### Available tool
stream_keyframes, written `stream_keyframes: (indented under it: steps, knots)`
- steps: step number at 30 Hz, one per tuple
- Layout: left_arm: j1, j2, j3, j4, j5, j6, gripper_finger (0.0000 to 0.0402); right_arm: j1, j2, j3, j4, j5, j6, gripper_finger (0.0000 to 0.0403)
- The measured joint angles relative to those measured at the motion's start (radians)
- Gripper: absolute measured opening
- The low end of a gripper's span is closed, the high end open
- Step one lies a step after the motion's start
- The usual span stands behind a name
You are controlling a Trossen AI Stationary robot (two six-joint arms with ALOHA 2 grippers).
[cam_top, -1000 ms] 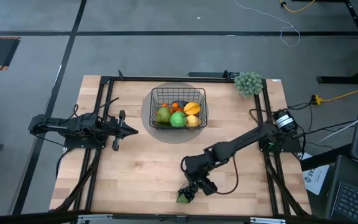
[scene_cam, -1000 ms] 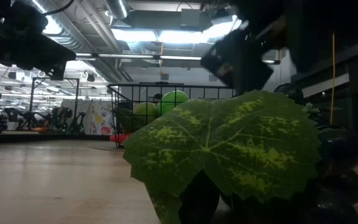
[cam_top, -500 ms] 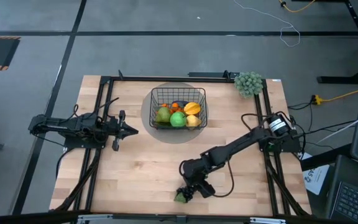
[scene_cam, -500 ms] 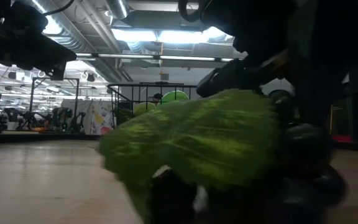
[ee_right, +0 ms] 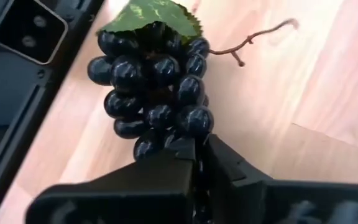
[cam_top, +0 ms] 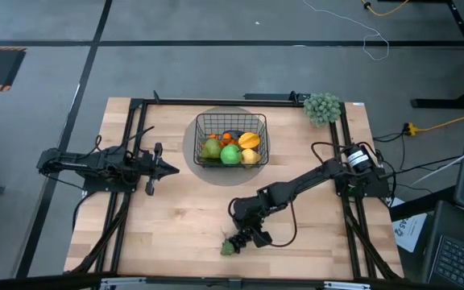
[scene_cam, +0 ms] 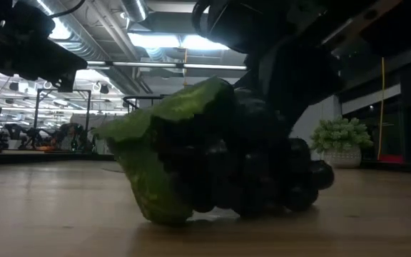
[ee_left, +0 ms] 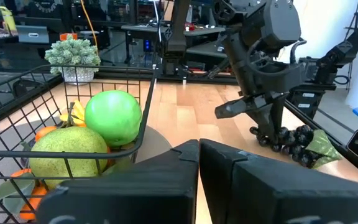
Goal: Build produce basket
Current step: Put the black grapes into the wire basket
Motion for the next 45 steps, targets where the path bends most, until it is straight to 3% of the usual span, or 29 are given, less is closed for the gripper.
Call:
stream_keyframes:
  steps: [8, 14, 20, 34, 45]
  knots:
    - [0.000, 0.000, 0.000, 0.000, 0.000, 0.000, 0.0009, -0.014, -0.047, -0.002, -0.049, 0.075, 0.041, 0.0001]
    - [0.000, 0.000, 0.000, 0.000, 0.000, 0.000, 0.0018, -0.017, -0.136, 0.071, -0.302, 0.280, 0.056, 0.0000]
    - [0.000, 0.000, 0.000, 0.000, 0.000, 0.000, 0.0020, -0.016, -0.192, 0.174, -0.473, 0.408, 0.053, 0.0000]
    - [0.000, 0.000, 0.000, 0.000, 0.000, 0.000, 0.0002, -0.077, -0.201, 0.666, -0.807, 0.505, -0.101, 0.0000]
    - [0.000, 0.000, 0.000, 0.000, 0.000, 0.000, 0.0013, -0.253, -0.201, 0.947, -0.883, 0.626, -0.245, 0.0000]
